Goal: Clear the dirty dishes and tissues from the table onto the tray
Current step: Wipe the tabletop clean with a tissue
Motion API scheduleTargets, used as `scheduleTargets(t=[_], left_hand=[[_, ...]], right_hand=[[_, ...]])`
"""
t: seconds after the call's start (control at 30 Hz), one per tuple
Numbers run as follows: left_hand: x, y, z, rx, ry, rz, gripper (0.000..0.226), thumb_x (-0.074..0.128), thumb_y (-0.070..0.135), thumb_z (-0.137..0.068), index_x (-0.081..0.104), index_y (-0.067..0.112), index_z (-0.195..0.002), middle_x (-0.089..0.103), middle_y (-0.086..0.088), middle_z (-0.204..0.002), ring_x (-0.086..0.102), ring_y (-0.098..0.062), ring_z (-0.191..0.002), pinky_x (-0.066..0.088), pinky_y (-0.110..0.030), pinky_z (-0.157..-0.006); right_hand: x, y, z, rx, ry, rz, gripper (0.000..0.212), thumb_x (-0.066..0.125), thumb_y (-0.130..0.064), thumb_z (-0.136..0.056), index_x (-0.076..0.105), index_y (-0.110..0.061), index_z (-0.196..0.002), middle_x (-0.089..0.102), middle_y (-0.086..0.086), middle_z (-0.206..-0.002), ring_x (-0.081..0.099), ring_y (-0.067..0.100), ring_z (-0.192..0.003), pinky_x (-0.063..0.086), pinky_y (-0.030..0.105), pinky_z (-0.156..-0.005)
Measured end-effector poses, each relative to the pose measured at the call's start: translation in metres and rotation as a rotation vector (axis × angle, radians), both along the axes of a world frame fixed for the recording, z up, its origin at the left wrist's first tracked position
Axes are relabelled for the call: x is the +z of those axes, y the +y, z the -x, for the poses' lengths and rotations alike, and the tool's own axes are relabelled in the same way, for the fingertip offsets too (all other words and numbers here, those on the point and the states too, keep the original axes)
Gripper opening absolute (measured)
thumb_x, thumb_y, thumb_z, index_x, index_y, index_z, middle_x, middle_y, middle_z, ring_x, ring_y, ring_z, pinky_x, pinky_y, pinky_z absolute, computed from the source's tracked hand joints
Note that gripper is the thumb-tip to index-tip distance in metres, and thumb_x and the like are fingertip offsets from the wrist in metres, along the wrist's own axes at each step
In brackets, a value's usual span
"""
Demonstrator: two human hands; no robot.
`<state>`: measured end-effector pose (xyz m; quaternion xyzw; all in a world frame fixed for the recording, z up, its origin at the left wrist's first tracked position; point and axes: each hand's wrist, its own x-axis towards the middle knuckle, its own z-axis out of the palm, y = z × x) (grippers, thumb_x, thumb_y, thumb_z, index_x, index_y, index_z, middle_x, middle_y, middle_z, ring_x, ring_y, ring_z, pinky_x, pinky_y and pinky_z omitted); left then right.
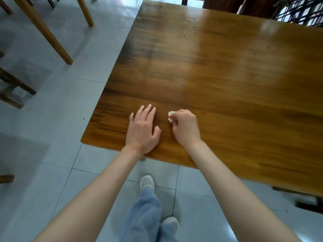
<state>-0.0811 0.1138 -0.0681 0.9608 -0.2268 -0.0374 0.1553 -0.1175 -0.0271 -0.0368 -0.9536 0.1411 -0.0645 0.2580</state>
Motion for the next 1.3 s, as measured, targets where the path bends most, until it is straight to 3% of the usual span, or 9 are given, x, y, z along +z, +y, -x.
scheduleTargets(t=[0.17, 0.3, 0.43, 0.6, 0.87, 1.0, 1.17, 1.3], left_hand=[[-0.002, -0.001, 0.002, 0.017, -0.012, 0.002, 0.061, 0.031, 0.041, -0.087, 0.035, 0.020, -0.144, 0.032, 0.000, -0.152, 0.022, -0.021, -0.143, 0.008, -0.041, -0.114], [0.000, 0.000, 0.002, 0.015, 0.011, 0.092, 0.055, 0.036, 0.032, -0.091, 0.037, 0.018, -0.144, 0.033, -0.001, -0.151, 0.022, -0.020, -0.142, 0.004, -0.034, -0.112], [0.008, 0.015, -0.004, 0.031, 0.037, 0.248, 0.045, 0.041, 0.016, -0.095, 0.043, 0.014, -0.140, 0.039, -0.004, -0.148, 0.025, -0.020, -0.141, 0.006, -0.031, -0.113], [0.023, 0.043, -0.015, 0.067, -0.002, 0.209, 0.054, 0.032, 0.024, -0.087, 0.046, 0.011, -0.137, 0.041, -0.006, -0.146, 0.026, -0.024, -0.141, 0.008, -0.038, -0.115], [0.012, 0.040, -0.017, 0.064, -0.039, 0.150, 0.043, 0.042, 0.010, -0.095, 0.046, 0.011, -0.138, 0.041, -0.007, -0.146, 0.027, -0.025, -0.140, 0.006, -0.035, -0.113], [0.008, 0.046, -0.022, 0.101, -0.083, 0.081, 0.041, 0.043, 0.009, -0.095, 0.049, 0.011, -0.136, 0.043, -0.008, -0.145, 0.031, -0.028, -0.139, 0.011, -0.043, -0.115], [0.005, 0.049, -0.025, 0.136, -0.082, 0.057, 0.041, 0.043, 0.010, -0.096, 0.048, 0.011, -0.136, 0.043, -0.009, -0.144, 0.033, -0.030, -0.137, 0.016, -0.046, -0.114], [0.004, 0.051, -0.025, 0.130, -0.078, 0.070, 0.041, 0.042, 0.009, -0.096, 0.048, 0.011, -0.136, 0.044, -0.009, -0.144, 0.033, -0.029, -0.137, 0.017, -0.047, -0.114]], right_hand=[[-0.002, 0.005, 0.024, 0.084, -0.009, 0.035, 0.020, 0.058, -0.006, -0.089, 0.072, -0.009, -0.103, 0.069, 0.006, -0.101, 0.058, 0.017, -0.095, 0.040, 0.018, -0.080], [-0.001, -0.012, 0.046, 0.090, 0.001, 0.048, 0.018, 0.062, -0.002, -0.085, 0.073, -0.008, -0.098, 0.068, 0.005, -0.096, 0.058, 0.016, -0.093, 0.040, 0.018, -0.080], [0.000, -0.059, 0.062, -0.094, -0.029, 0.071, 0.021, 0.057, 0.005, -0.083, 0.072, -0.005, -0.095, 0.069, 0.010, -0.096, 0.060, 0.022, -0.093, 0.040, 0.022, -0.080], [0.005, -0.093, 0.058, -0.294, -0.094, 0.078, 0.023, 0.059, 0.003, -0.084, 0.069, -0.007, -0.102, 0.069, 0.010, -0.102, 0.062, 0.021, -0.099, 0.038, 0.021, -0.084], [0.010, 0.005, 0.045, 0.055, -0.123, -0.070, 0.025, 0.062, 0.008, -0.080, 0.072, -0.007, -0.098, 0.071, 0.008, -0.096, 0.063, 0.019, -0.094, 0.043, 0.019, -0.082], [0.009, 0.050, 0.046, 0.261, -0.106, -0.154, 0.021, 0.061, 0.005, -0.083, 0.072, -0.005, -0.099, 0.071, 0.009, -0.097, 0.063, 0.020, -0.095, 0.044, 0.019, -0.081], [0.001, 0.054, 0.056, 0.439, -0.007, -0.079, 0.022, 0.059, 0.000, -0.087, 0.070, -0.004, -0.105, 0.068, 0.009, -0.101, 0.057, 0.019, -0.095, 0.051, 0.023, -0.077], [0.002, 0.032, 0.065, 0.449, 0.022, -0.053, 0.022, 0.061, 0.007, -0.082, 0.072, -0.003, -0.099, 0.069, 0.009, -0.095, 0.058, 0.021, -0.089, 0.054, 0.028, -0.072]])
